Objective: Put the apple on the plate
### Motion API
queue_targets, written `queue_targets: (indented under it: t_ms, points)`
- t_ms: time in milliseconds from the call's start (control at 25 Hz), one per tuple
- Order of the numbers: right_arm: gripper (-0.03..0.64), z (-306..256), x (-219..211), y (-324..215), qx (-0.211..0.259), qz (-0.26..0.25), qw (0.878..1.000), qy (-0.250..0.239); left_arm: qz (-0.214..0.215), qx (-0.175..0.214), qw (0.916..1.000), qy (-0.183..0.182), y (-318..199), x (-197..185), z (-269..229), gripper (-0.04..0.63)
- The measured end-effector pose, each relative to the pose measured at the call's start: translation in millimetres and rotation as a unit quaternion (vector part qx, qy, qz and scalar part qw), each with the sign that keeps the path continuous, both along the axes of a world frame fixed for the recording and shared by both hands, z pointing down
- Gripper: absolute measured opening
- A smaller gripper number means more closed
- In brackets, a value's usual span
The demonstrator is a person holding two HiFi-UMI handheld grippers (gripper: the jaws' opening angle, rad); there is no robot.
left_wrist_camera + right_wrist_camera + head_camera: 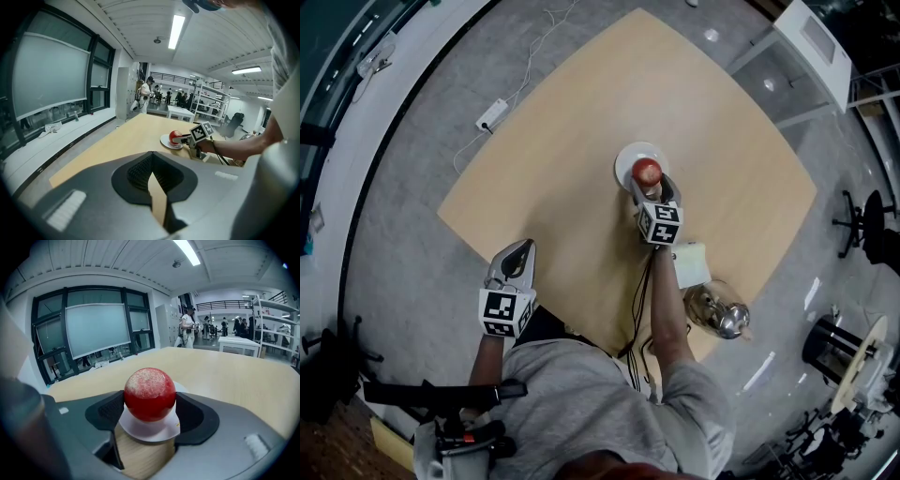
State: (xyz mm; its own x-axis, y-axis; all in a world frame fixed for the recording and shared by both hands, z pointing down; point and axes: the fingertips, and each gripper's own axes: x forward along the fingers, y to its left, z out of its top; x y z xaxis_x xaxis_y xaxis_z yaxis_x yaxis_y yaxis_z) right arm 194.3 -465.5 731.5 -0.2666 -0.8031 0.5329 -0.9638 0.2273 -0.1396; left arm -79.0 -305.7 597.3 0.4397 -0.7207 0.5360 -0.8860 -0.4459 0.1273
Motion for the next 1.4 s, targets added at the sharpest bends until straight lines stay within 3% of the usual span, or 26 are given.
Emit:
queue_targets:
  t_ms: [760,1400]
  points:
    - [0.37,5,0,-6,0.008,0.015,1.0,0.0,-0.014,-0.004,0.9999,-0.001,6,-15,5,0.02]
    - [0.39,-33,-10,18,0.035,0.007,0.999,-0.007,-0.014,0.026,0.9995,0.014,28,-23,-12,0.02]
